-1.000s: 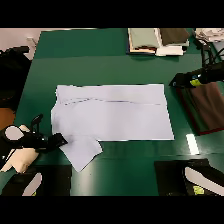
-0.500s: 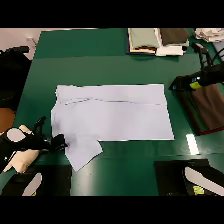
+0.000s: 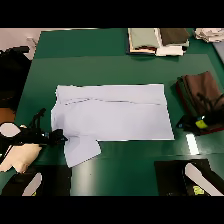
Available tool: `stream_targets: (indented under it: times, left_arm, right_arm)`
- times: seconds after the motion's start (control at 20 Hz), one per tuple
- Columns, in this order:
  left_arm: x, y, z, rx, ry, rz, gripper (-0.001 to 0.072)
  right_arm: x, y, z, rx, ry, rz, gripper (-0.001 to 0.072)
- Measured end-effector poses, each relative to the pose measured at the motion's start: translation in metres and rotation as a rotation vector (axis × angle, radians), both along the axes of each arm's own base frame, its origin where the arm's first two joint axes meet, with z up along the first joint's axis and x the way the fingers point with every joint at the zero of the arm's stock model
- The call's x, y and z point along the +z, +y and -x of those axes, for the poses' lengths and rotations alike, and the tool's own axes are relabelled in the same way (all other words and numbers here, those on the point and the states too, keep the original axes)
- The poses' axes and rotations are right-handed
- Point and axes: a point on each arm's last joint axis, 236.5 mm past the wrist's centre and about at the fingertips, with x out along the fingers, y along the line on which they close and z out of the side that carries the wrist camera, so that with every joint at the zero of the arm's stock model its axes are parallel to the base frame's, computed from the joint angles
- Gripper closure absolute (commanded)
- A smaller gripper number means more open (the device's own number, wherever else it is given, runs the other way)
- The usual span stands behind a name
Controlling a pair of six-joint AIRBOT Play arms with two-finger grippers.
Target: Fold the shirts.
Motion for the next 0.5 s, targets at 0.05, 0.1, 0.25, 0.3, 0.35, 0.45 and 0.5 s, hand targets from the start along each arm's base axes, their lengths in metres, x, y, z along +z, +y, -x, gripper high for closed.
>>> stream_targets:
  times: [0.05, 0.1, 0.25, 0.3, 0.35, 0.45, 0.5]
  left_arm:
    - [0.004, 0.001, -0.005, 0.000, -0.018, -0.003, 0.0679]
    - [0.007, 0.001, -0.008, 0.000, -0.031, -0.005, 0.0679]
    - [0.011, 0.002, -0.014, -0.002, -0.055, -0.012, 0.0679]
    - [0.012, 0.003, -0.014, -0.003, -0.058, -0.015, 0.0679]
    - [0.012, 0.004, -0.015, -0.005, -0.061, -0.019, 0.0679]
    - [0.012, 0.005, -0.015, -0.010, -0.066, -0.025, 0.0680]
    - [0.012, 0.007, -0.015, -0.018, -0.068, -0.036, 0.0680]
  right_arm:
    - [-0.010, 0.002, 0.010, -0.017, 0.024, -0.013, 0.0208]
    - [-0.017, 0.006, 0.016, -0.026, 0.038, -0.025, 0.0211]
    - [-0.031, 0.021, 0.021, -0.024, 0.037, -0.051, 0.0306]
    - [-0.034, 0.027, 0.019, -0.015, 0.028, -0.057, 0.0310]
    - [-0.035, 0.032, 0.018, -0.004, 0.018, -0.061, 0.0437]
    - [-0.039, 0.039, 0.013, 0.026, -0.008, -0.050, 0.0675]
    - [-0.039, 0.043, 0.012, 0.053, -0.015, -0.047, 0.0693]
